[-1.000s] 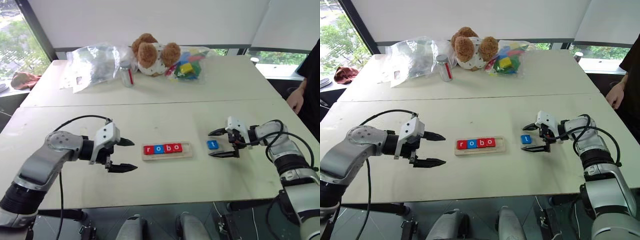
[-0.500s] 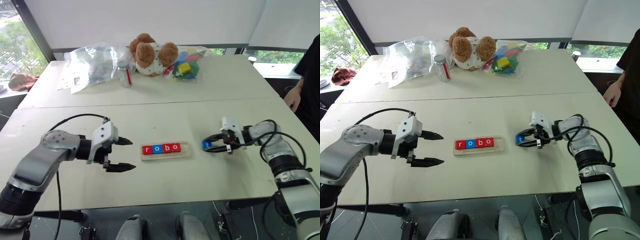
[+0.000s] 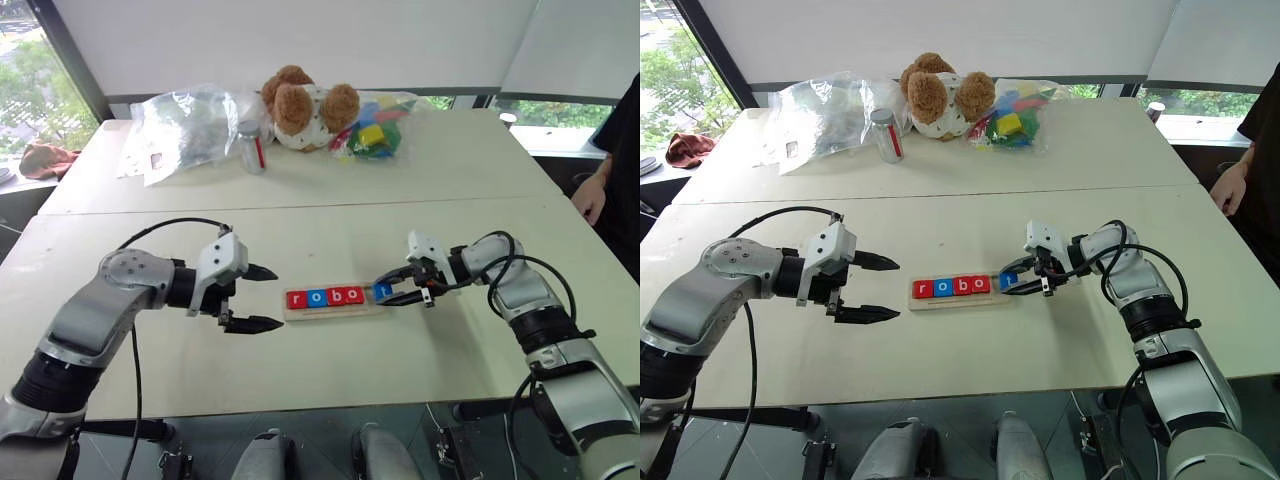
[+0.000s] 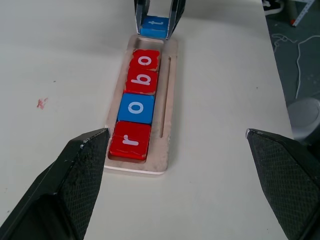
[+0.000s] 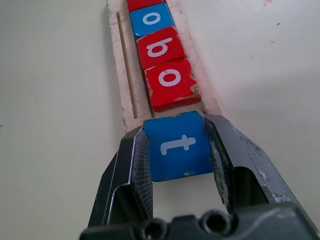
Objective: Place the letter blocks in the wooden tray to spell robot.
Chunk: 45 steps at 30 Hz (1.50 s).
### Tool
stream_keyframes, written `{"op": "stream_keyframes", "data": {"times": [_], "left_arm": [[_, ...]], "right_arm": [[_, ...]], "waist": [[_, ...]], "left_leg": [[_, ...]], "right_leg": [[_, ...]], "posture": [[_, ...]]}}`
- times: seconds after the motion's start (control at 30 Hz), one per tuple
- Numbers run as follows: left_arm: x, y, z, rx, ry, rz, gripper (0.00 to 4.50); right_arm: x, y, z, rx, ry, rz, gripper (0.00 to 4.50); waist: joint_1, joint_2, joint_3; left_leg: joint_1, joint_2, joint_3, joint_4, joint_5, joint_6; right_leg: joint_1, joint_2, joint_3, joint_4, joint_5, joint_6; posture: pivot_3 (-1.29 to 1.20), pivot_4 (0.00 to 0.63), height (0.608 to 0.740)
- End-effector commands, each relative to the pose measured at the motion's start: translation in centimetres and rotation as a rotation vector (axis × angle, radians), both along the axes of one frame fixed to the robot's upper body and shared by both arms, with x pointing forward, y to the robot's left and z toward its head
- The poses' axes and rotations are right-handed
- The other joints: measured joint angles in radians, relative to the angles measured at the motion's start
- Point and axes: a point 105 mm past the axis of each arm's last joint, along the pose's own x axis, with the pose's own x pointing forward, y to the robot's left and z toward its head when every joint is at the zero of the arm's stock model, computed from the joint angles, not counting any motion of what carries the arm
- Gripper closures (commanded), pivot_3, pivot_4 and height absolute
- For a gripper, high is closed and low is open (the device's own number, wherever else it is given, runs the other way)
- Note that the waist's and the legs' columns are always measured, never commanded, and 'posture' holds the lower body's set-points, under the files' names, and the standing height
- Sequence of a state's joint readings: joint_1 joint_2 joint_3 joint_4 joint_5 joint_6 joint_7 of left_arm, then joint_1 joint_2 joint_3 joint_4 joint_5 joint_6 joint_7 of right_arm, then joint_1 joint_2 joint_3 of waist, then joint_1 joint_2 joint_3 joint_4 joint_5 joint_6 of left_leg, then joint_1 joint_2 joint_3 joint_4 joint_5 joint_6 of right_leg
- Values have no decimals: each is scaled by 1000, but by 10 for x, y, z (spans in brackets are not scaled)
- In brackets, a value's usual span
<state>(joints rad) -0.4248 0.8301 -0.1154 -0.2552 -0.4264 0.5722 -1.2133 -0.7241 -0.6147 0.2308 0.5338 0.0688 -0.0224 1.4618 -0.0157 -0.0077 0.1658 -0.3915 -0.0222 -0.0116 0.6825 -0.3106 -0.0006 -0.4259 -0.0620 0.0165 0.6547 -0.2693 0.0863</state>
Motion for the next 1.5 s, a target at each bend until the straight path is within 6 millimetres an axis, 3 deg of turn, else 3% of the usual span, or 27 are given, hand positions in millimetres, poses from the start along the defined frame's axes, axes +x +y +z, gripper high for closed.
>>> {"op": "stream_keyframes", "data": {"times": [0.03, 0.77, 0.97, 1.0, 1.17, 1.5], "left_arm": [[-2, -5, 4, -11, -31, -14, 0], [0, -8, 3, -17, -47, 6, 0], [1, -8, 1, -19, -47, 6, 0], [2, -8, 1, -18, -47, 6, 0], [3, -9, 0, -21, -47, 5, 0], [4, -11, -1, -26, -45, -2, 0]], "right_arm": [[5, 7, 7, -4, -37, 29, 3325], [7, 22, -5, -5, -25, 64, 3325], [10, 23, -1, 8, -48, 38, 336], [10, 22, 0, 11, -46, 39, 34], [13, 24, 13, 59, -92, 16, 34], [7, 12, 10, -11, -130, 33, 34]], "waist": [[0, 0, 0], [1, 0, 0], [0, 0, 0], [0, 0, 0], [0, 0, 0], [1, 0, 0]], "left_leg": [[0, 0, 0, 0, 0, 0], [0, 0, 0, 0, 1, -2], [0, 0, 0, 0, 1, -2], [0, 0, 0, 0, 1, -2], [0, 0, 0, 0, 1, -2], [0, 0, 0, 0, 0, -1]], "right_leg": [[0, 0, 0, 0, 0, 0], [0, 0, 0, 0, 0, 0], [0, 0, 0, 0, 0, 0], [0, 0, 0, 0, 0, 0], [0, 0, 0, 0, 0, 0], [0, 0, 0, 0, 0, 0]], "posture": [[0, 150, 740], [0, 150, 740], [0, 150, 740], [0, 150, 740], [0, 150, 740], [0, 150, 740]]}}
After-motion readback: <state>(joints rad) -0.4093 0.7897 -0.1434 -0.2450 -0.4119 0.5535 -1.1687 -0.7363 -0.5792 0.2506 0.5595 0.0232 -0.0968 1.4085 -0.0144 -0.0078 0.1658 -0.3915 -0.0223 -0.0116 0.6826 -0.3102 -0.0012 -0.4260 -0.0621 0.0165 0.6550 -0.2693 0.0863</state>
